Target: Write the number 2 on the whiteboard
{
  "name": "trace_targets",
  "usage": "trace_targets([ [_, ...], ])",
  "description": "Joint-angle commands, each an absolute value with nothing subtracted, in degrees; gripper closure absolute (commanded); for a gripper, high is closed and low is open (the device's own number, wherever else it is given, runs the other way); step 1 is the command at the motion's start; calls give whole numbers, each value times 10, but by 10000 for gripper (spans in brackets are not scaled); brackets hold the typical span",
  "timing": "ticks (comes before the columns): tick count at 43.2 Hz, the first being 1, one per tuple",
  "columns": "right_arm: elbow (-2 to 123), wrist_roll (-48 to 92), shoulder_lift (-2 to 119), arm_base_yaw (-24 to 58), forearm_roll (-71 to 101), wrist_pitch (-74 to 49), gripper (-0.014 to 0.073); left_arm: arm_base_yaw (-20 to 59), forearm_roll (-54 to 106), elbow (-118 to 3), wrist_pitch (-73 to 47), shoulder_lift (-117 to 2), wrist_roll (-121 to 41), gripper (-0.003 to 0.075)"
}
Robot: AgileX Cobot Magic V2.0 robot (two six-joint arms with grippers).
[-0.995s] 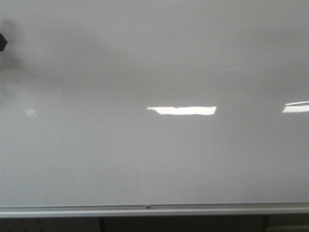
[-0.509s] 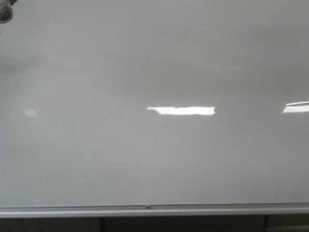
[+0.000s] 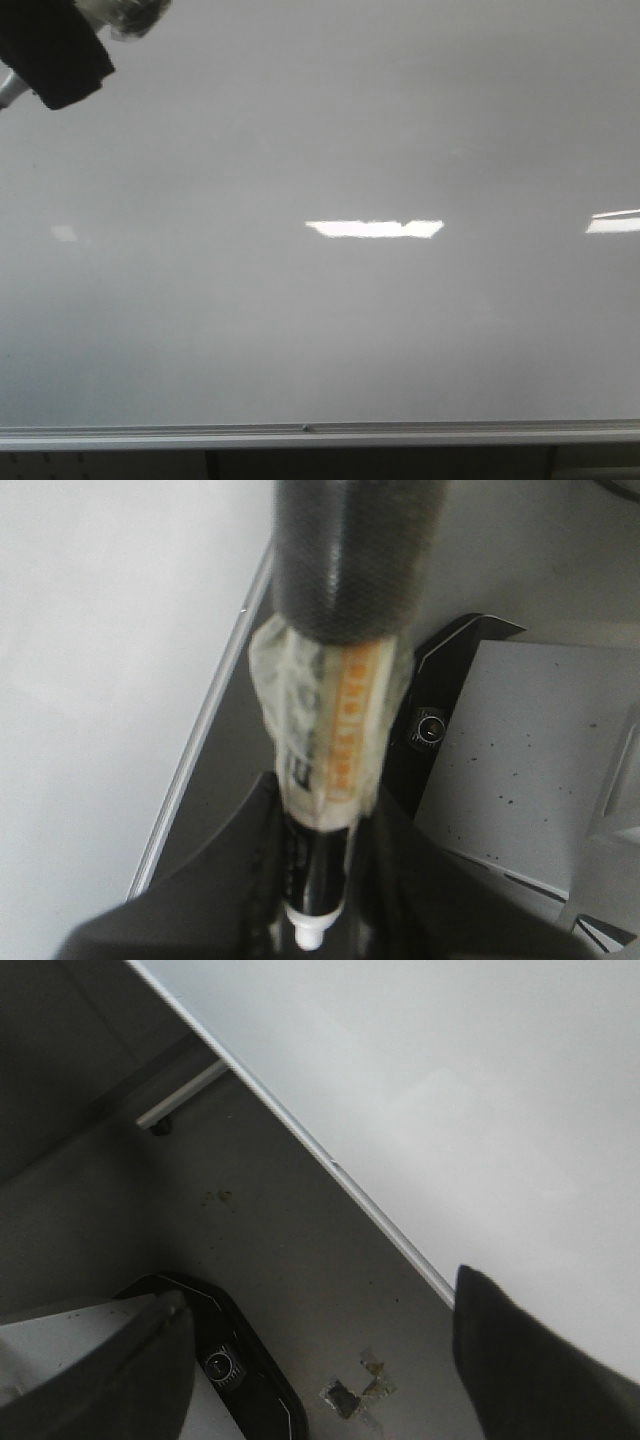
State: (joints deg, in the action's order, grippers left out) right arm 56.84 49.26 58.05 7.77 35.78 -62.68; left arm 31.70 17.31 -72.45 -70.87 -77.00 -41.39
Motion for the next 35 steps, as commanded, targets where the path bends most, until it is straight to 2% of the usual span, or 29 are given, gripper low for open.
trace_targets([
  [1, 603, 524, 590, 124, 395, -619, 33, 368, 182, -743, -692, -752, -417, 741],
  [9, 648, 564, 629, 221, 387, -620, 33, 421, 177, -743, -644, -752, -417, 741],
  [17, 696, 573, 672, 289, 347, -623, 33, 441, 175, -744, -634, -752, -417, 741],
  [35, 728, 573, 710, 312, 332, -616, 33, 440, 176, -839, -695, -846, -417, 741],
])
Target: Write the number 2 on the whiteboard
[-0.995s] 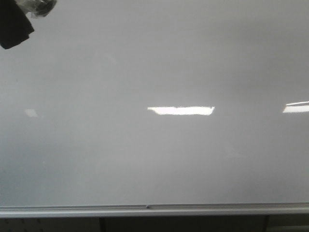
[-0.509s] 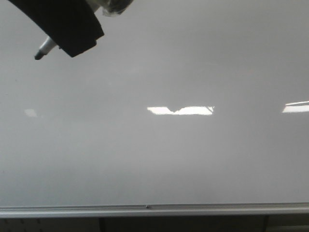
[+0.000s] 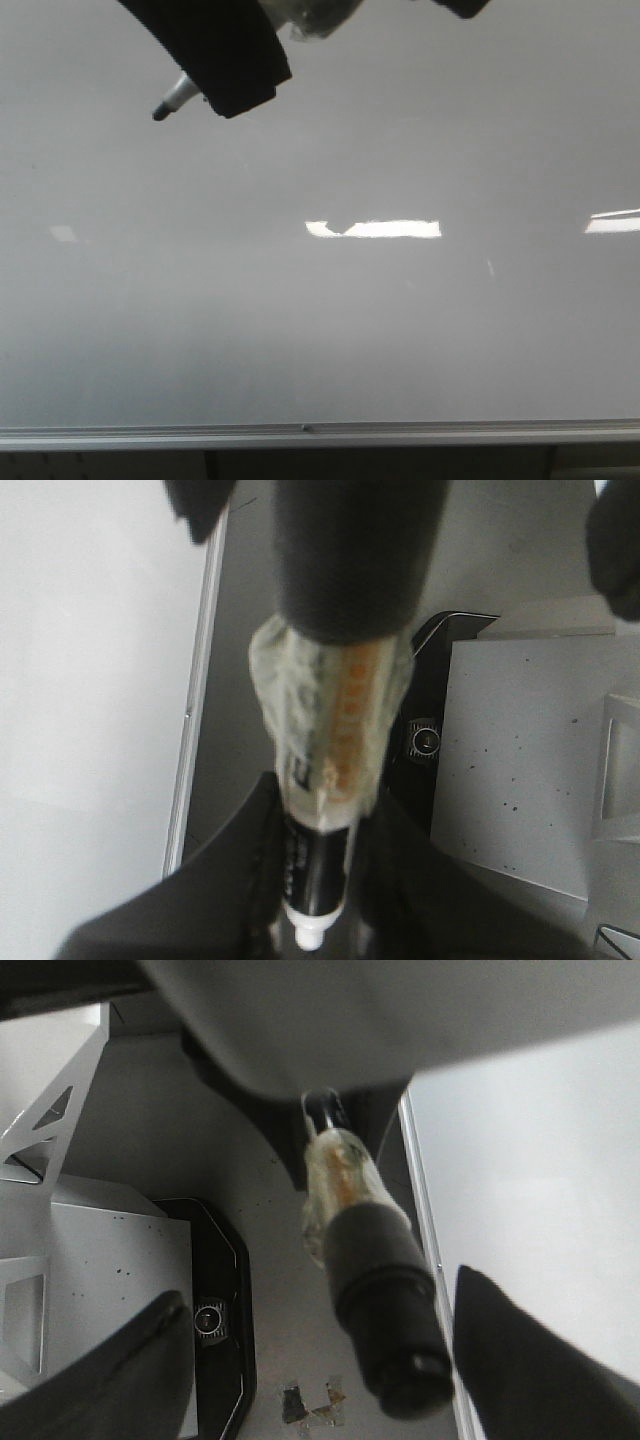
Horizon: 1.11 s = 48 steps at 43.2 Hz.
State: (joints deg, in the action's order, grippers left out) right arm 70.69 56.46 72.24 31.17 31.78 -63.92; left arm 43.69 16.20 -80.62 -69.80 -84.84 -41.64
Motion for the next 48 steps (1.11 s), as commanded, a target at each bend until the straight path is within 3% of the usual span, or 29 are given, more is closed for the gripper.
trace_targets([
  [1, 728, 573, 710, 312, 332, -613, 33, 440, 176, -842, -695, -850, -417, 741],
  [12, 728, 572, 718, 312, 332, -591, 43, 470, 163, -846, -695, -858, -417, 741],
  [20, 729, 572, 720, 312, 332, -616, 192, 479, 124, -846, -698, -858, -416, 741],
  [31, 729, 572, 720, 312, 332, -627, 273, 479, 121, -846, -699, -858, -415, 741],
  [44, 729, 561, 720, 312, 332, -614, 478, 479, 121, -846, -697, -858, -415, 739],
  [48, 729, 561, 720, 312, 332, -614, 538, 479, 121, -846, -697, -858, -415, 693],
])
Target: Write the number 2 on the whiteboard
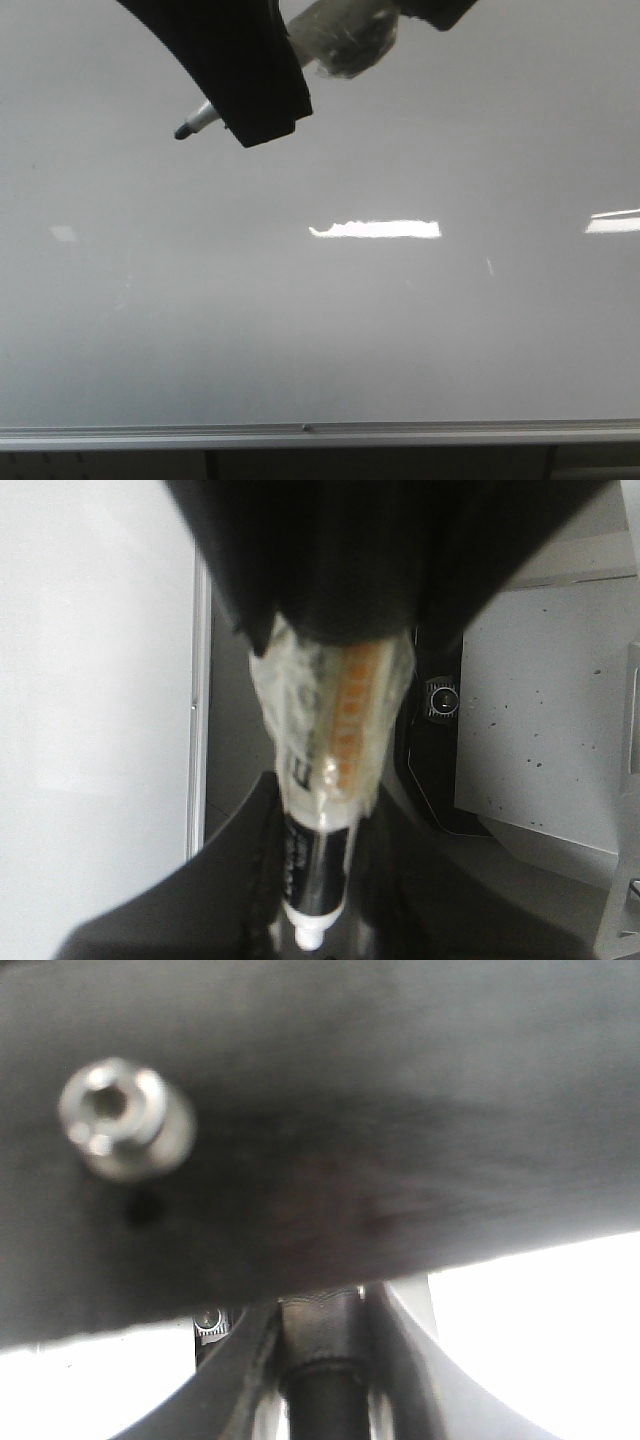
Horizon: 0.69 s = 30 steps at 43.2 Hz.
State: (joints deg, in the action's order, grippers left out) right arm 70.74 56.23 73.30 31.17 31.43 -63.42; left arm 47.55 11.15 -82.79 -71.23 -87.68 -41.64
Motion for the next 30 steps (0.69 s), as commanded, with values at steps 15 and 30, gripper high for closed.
trace_targets([
  [15, 729, 552, 718, 308, 321, -614, 577, 470, 116, -846, -689, -831, -365, 240],
  [30, 726, 368, 656, 255, 148, -658, 577, 373, 121, -836, -680, -735, -291, 241],
])
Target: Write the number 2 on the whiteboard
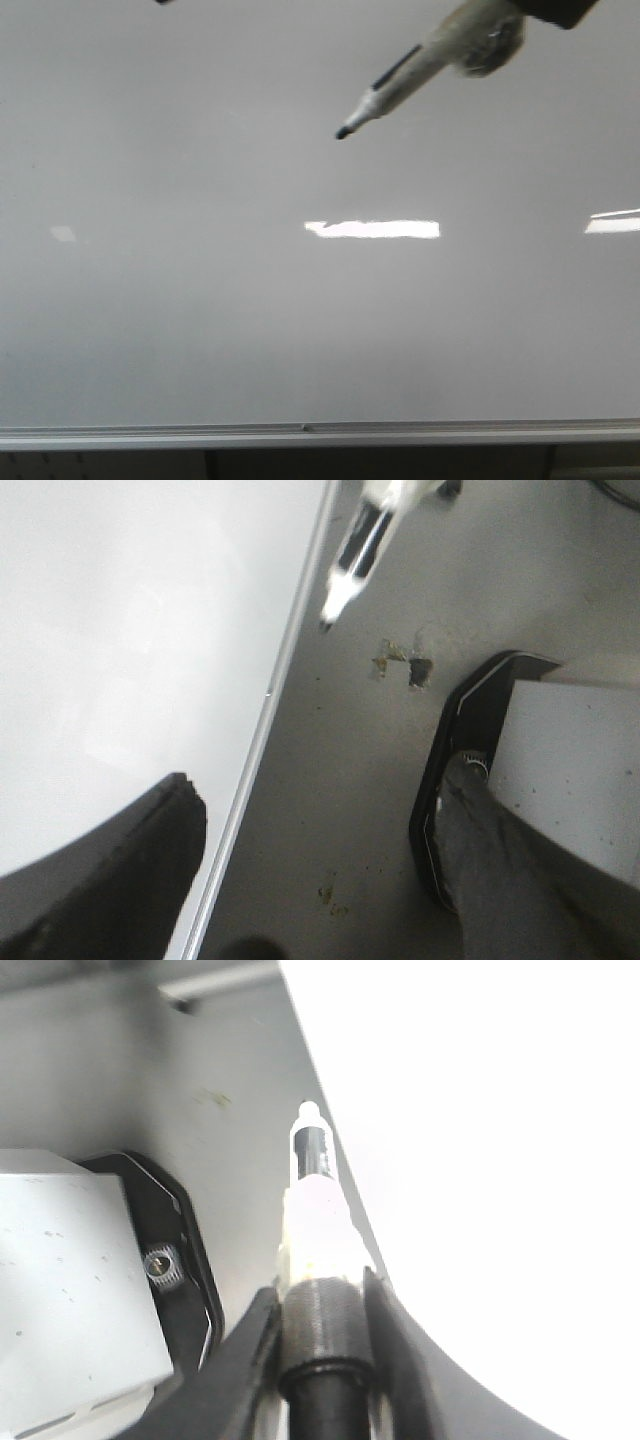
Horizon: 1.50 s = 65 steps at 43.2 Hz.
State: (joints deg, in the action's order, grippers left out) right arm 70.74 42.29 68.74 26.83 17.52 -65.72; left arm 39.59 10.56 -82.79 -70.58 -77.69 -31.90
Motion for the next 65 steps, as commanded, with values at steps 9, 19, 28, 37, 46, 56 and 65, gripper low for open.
trace_targets([
  [9, 634, 272, 588, 177, 146, -588, 577, 313, 122, -738, -617, -637, -232, 241],
  [19, 461, 319, 493, 128, 303, -356, 577, 263, 122, -630, -533, -540, -204, 241],
  [28, 389, 515, 492, 191, 499, -212, 580, 261, 122, -605, -499, -520, -204, 241],
  [37, 400, 551, 558, 226, 505, -138, 582, 261, 122, -605, -490, -523, -204, 241],
  [46, 442, 552, 617, 226, 504, -94, 659, 261, 122, -605, -488, -523, -204, 241],
  [56, 459, 552, 653, 226, 504, -3, 660, 261, 122, -605, -488, -523, -204, 241],
  [65, 459, 552, 665, 215, 504, 43, 660, 261, 122, -605, -488, -523, -204, 241],
])
